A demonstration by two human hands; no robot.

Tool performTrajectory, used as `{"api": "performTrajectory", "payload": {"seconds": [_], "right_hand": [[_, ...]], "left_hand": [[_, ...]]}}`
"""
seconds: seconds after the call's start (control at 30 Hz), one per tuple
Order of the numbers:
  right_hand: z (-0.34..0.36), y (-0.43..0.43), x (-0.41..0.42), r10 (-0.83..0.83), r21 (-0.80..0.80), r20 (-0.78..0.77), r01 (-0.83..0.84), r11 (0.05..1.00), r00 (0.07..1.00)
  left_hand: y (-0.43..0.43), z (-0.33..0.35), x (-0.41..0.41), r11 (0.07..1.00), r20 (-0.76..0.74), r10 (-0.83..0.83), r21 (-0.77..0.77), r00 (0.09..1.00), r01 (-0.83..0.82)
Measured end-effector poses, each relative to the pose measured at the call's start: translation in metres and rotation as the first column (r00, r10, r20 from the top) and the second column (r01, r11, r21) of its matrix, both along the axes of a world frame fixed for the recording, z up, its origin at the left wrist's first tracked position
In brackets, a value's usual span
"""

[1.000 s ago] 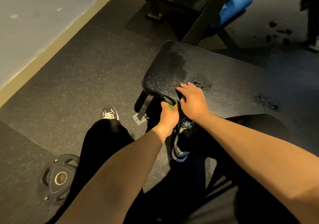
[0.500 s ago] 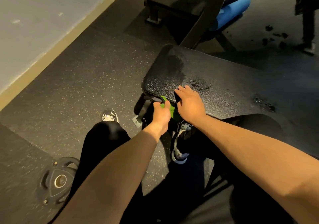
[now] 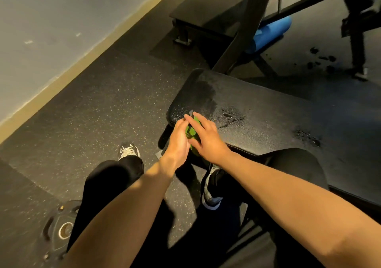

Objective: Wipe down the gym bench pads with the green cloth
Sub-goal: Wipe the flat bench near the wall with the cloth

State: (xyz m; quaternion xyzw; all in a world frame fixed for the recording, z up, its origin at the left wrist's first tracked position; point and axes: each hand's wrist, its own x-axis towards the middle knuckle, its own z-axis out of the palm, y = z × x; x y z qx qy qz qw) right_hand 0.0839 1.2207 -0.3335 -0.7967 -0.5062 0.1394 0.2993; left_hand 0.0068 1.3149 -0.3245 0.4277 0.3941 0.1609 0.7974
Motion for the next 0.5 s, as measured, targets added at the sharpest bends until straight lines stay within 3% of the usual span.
{"api": "performTrajectory", "payload": {"seconds": [0.1, 0.17, 0.23, 0.33, 0.4, 0.5], "right_hand": [[0.001, 0.008, 0.010, -0.039, 0.016, 0.038, 0.039, 0.999, 0.998], [0.004, 0.011, 0.024, -0.030, 0.045, 0.086, 0.026, 0.999, 0.996], [0.006, 0.014, 0.047, -0.149, 0.010, 0.131, 0.149, 0.989, 0.980], [0.000, 0.017, 0.061, -0.276, -0.160, 0.153, 0.299, 0.941, 0.949], [-0.002, 0.021, 0.044, -0.137, -0.118, 0.115, 0.150, 0.982, 0.984], [-0.007, 0.024, 0.023, 0.102, -0.191, 0.143, -0.074, 0.979, 0.984]], "left_hand": [[0.004, 0.002, 0.001, 0.940, -0.179, -0.150, 0.279, 0.972, 0.197], [0.008, -0.002, 0.001, 0.803, -0.327, -0.085, 0.537, 0.941, 0.259], [0.019, -0.009, 0.001, 0.619, -0.433, 0.026, 0.715, 0.901, 0.326], [0.025, -0.017, 0.000, 0.489, -0.617, -0.006, 0.685, 0.787, 0.541], [0.021, -0.023, 0.000, 0.447, -0.655, -0.017, 0.671, 0.755, 0.592], [0.018, -0.025, 0.006, 0.465, -0.667, 0.040, 0.672, 0.744, 0.577]]}}
